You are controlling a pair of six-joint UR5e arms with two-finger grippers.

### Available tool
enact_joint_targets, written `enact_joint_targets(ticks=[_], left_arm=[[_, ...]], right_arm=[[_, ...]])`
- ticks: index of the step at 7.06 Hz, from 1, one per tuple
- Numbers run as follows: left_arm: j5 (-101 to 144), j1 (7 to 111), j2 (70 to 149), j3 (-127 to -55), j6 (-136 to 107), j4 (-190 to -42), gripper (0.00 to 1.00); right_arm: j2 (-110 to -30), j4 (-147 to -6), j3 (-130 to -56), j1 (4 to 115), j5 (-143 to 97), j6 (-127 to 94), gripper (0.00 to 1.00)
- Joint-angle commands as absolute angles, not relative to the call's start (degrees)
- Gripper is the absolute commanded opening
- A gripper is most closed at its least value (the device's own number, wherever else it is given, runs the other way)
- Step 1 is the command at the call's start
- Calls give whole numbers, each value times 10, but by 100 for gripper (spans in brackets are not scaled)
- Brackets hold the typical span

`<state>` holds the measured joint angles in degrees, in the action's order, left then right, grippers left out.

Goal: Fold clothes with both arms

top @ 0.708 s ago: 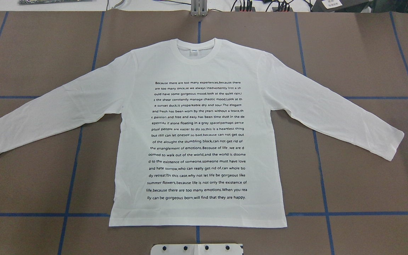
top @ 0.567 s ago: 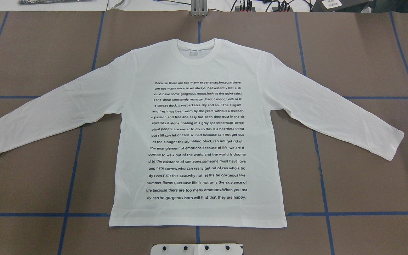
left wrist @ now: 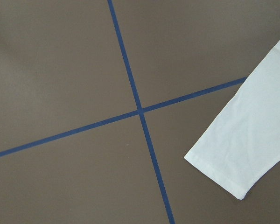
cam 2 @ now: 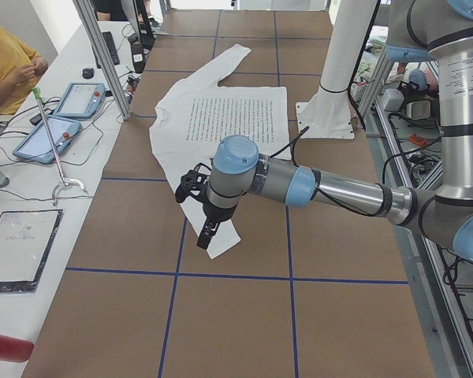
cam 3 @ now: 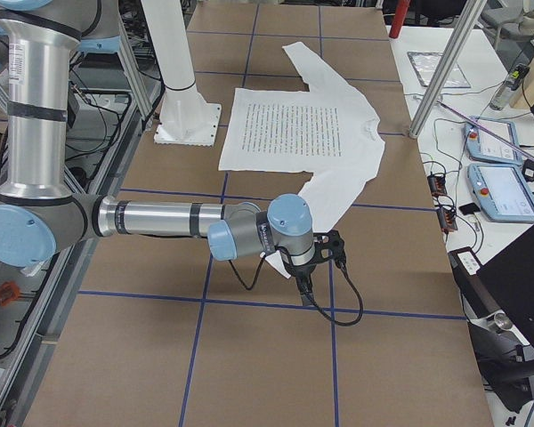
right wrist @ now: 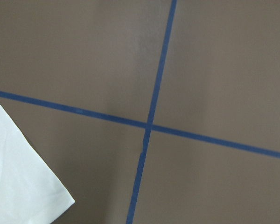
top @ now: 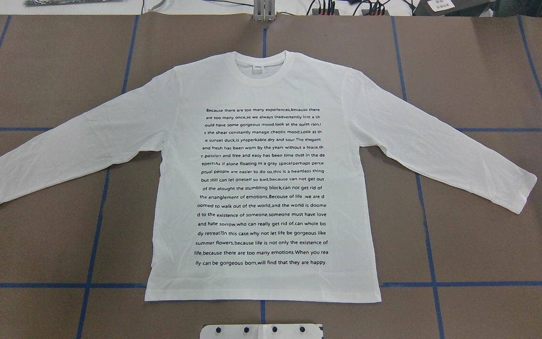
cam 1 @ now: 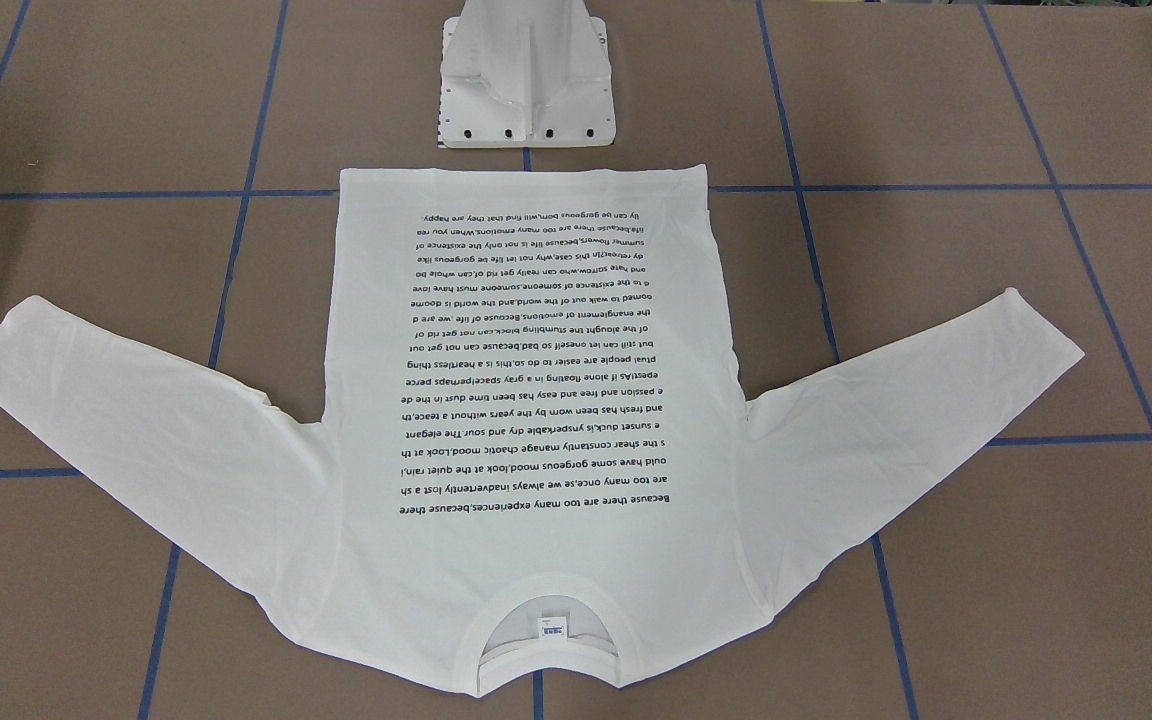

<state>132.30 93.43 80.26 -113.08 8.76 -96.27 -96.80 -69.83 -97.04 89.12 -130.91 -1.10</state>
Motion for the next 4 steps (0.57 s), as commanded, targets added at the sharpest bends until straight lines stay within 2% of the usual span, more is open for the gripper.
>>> enact_joint_targets(ticks=[1, 3, 4], left_arm=[[1324, 934, 806, -1131, 84, -1032, 100], [1325, 934, 805, -1132, 84, -1030, 100], [1325, 934, 804, -1134, 84, -1029, 100]], right_arm=[[-967, -608, -944, 891, -1303, -34, 100], [-974, -560, -915, 891, -1323, -44, 100], [-975, -525, -910, 868, -1324, -151, 100]])
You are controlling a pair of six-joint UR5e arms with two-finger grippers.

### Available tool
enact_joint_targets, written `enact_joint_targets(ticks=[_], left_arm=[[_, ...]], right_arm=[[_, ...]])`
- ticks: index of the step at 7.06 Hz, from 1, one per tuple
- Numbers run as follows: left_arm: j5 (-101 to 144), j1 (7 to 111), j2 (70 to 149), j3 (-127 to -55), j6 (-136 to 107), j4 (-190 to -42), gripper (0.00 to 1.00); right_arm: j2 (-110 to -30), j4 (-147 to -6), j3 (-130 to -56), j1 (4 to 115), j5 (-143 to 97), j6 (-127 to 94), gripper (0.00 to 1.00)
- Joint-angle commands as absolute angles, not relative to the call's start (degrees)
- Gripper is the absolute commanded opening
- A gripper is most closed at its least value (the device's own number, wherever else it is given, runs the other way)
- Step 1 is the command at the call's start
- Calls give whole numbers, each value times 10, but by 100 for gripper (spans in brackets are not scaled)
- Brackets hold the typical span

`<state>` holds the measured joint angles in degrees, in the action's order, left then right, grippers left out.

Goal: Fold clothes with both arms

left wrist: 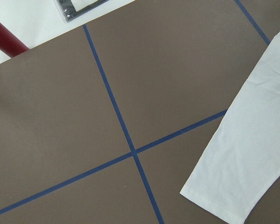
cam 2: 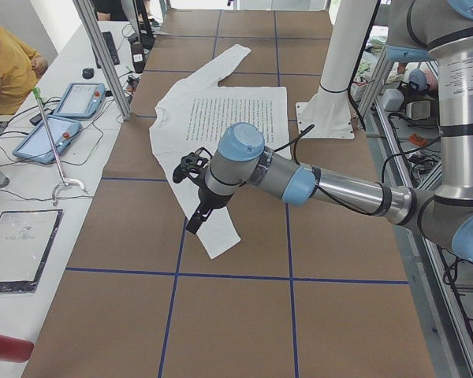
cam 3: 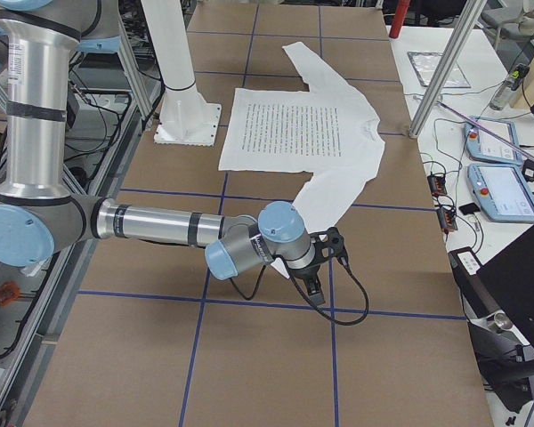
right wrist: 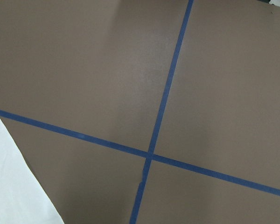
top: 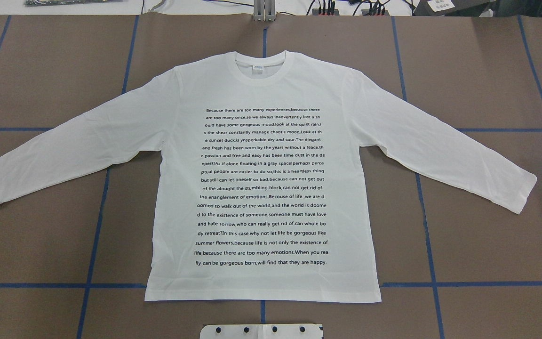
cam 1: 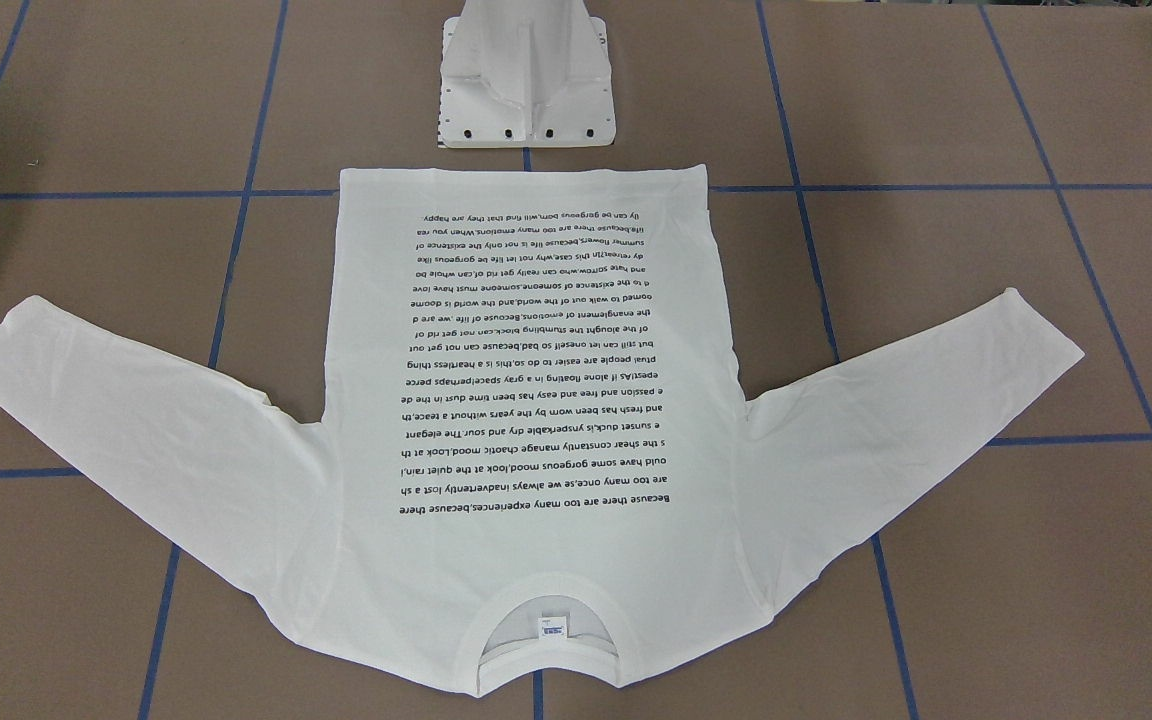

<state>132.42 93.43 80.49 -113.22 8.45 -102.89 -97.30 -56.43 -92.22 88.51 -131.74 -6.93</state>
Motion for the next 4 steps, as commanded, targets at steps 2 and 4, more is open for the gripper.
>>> enact_joint_targets(ticks=[2, 4], left_arm=[[1350, 934, 802, -1136, 84, -1029, 100], [1350, 934, 802, -1137, 84, -1034, 100]], right_arm=[[-1005, -367, -908, 735, -1248, -461, 100], [-1063, -283, -908, 626, -1160, -581, 98]])
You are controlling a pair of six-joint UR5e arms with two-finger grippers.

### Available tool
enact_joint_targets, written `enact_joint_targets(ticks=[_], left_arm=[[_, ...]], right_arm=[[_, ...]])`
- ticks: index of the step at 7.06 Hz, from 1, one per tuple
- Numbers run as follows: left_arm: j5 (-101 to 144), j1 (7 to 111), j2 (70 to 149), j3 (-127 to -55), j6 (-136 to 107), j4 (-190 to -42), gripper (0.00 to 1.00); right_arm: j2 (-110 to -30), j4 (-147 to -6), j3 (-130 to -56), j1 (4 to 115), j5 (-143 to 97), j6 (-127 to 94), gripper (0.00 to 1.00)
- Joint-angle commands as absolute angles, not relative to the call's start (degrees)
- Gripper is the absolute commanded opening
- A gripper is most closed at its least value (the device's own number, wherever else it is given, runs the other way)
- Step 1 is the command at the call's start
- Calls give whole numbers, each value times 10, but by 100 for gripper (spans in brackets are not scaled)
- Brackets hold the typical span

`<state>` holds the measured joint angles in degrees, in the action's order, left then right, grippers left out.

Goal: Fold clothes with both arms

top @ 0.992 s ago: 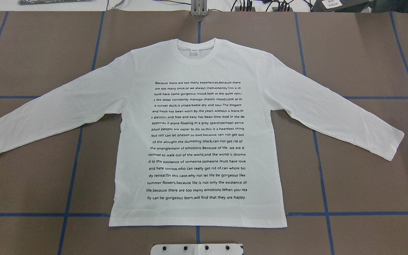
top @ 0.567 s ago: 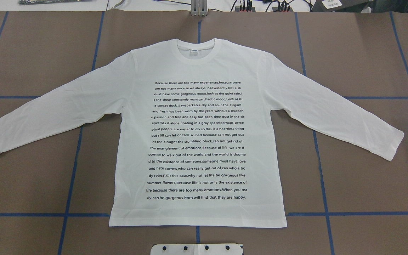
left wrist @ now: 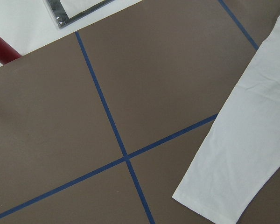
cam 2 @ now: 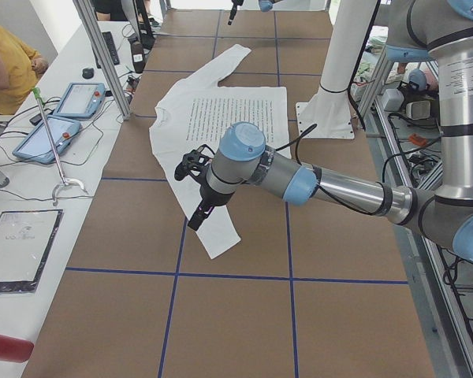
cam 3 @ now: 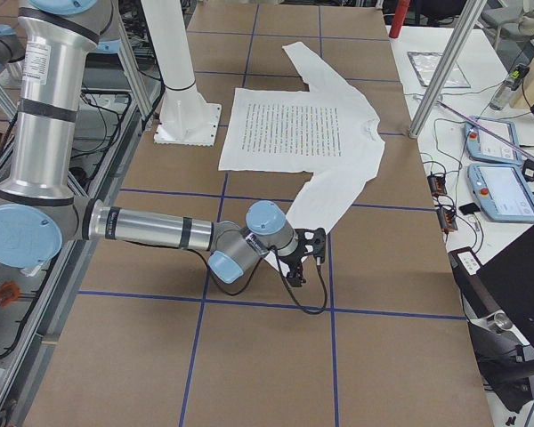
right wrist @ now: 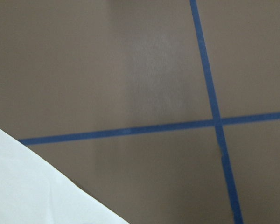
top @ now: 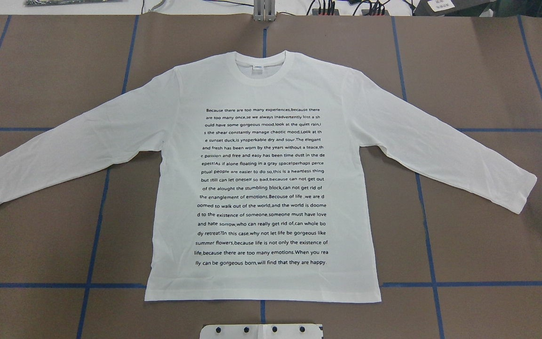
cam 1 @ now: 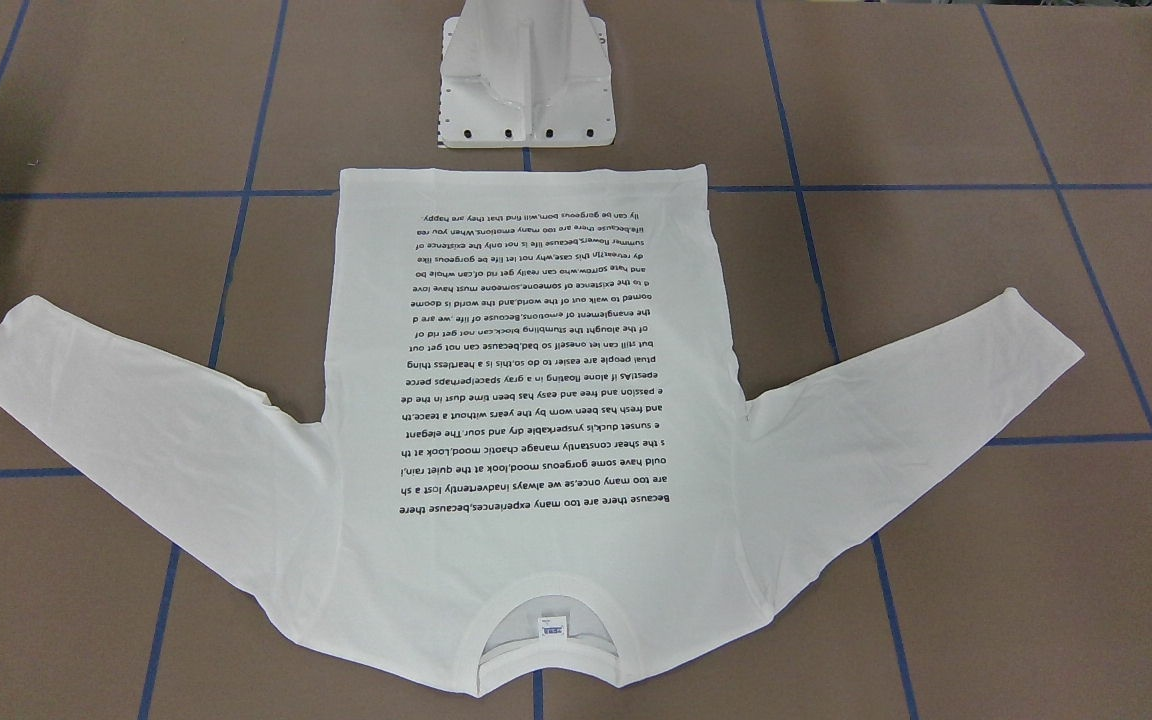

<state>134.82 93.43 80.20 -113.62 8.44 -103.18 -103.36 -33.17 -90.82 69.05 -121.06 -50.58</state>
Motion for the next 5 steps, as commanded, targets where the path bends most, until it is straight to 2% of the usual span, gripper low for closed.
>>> enact_joint_targets(ticks=[1, 2, 3, 5], left_arm=[[1350, 934, 801, -1137, 84, -1034, 100], [1351, 934, 800, -1137, 84, -1034, 100], [1350, 934, 799, -1137, 84, -1034, 100], [1351, 935, 797, -1138, 84, -1034, 100]], right_arm=[[-1071, -282, -908, 591, -1131, -585, 94], [-1071, -283, -900, 569, -1119, -585, 78], [-1066, -283, -897, 564, -1115, -585, 71], [-1041, -283, -871, 559, -1100, -584, 69]])
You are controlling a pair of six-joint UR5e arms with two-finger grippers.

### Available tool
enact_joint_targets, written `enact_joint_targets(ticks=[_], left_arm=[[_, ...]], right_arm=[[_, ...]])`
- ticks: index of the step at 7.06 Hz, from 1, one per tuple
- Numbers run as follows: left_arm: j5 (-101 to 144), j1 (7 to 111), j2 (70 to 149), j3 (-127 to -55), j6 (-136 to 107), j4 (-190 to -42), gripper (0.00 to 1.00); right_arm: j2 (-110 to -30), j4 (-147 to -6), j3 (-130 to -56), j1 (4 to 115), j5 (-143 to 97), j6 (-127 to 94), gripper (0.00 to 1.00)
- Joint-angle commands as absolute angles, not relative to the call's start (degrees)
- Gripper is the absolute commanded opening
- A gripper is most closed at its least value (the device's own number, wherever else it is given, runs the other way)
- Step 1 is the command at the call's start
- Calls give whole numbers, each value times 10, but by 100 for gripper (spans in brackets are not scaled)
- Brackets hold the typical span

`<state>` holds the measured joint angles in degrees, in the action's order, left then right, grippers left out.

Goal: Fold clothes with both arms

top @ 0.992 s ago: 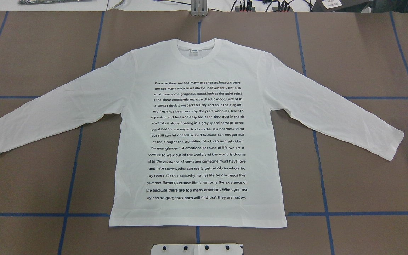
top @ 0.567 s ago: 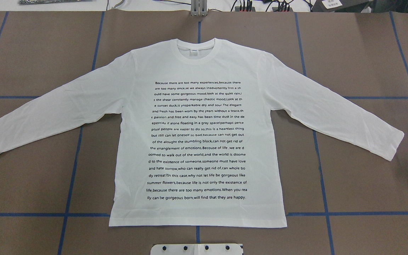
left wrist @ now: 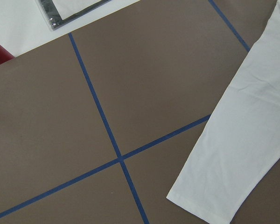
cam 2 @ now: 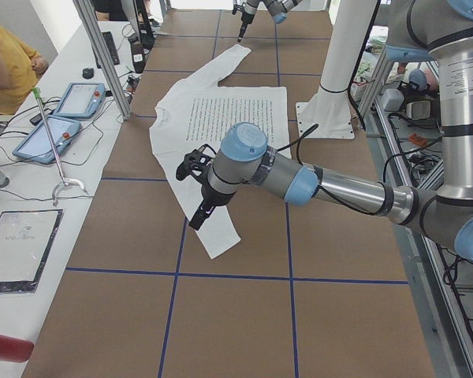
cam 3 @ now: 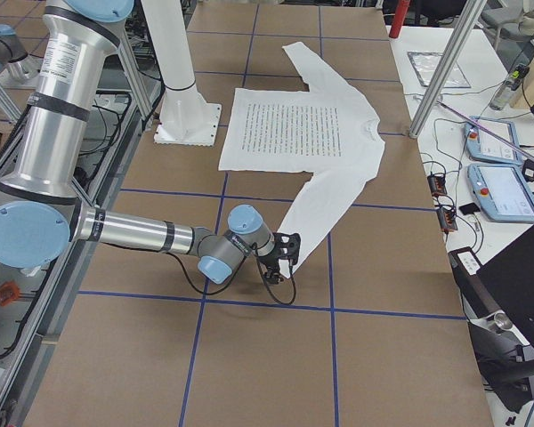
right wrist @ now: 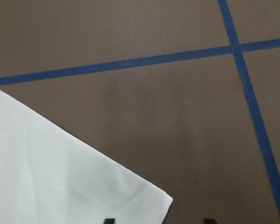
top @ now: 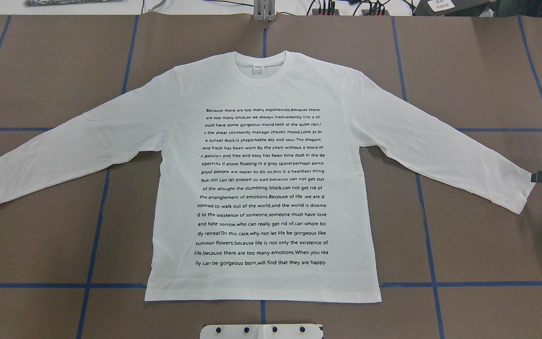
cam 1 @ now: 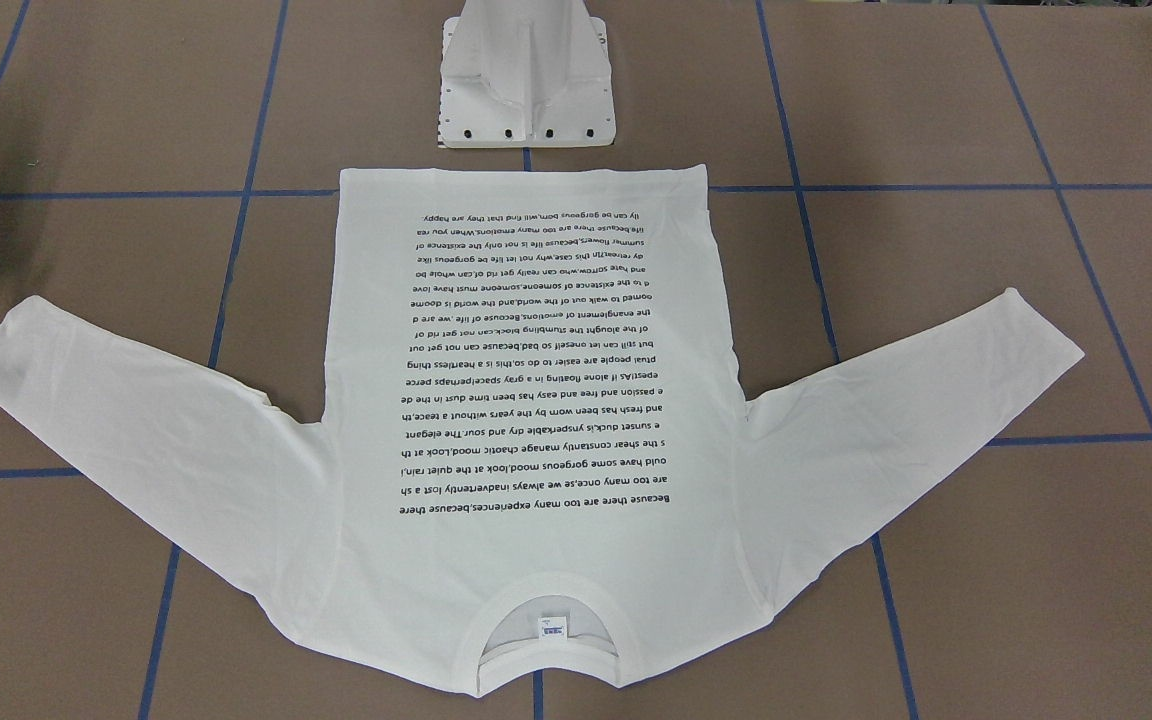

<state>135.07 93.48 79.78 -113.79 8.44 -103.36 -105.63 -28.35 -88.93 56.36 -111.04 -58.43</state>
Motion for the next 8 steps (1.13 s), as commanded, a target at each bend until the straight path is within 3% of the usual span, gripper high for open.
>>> enact_joint_targets(ticks=[1, 4, 6, 7, 8], left_arm=[[1351, 935, 797, -1138, 85, -1034, 100], [1362, 936, 796, -1140, 86, -1033, 100], [1361, 936, 796, -1140, 86, -1033, 100], [1361, 936, 796, -1140, 86, -1033, 100], [1361, 936, 796, -1139, 86, -1033, 100]], right_arm=[[-1024, -283, -858, 556, -1096, -584, 69], [-1023, -282, -850, 548, -1092, -584, 69], [-1027, -282, -848, 542, -1092, -583, 61], [-1027, -282, -848, 538, -1092, -582, 47], [-1027, -282, -848, 536, -1092, -581, 23]])
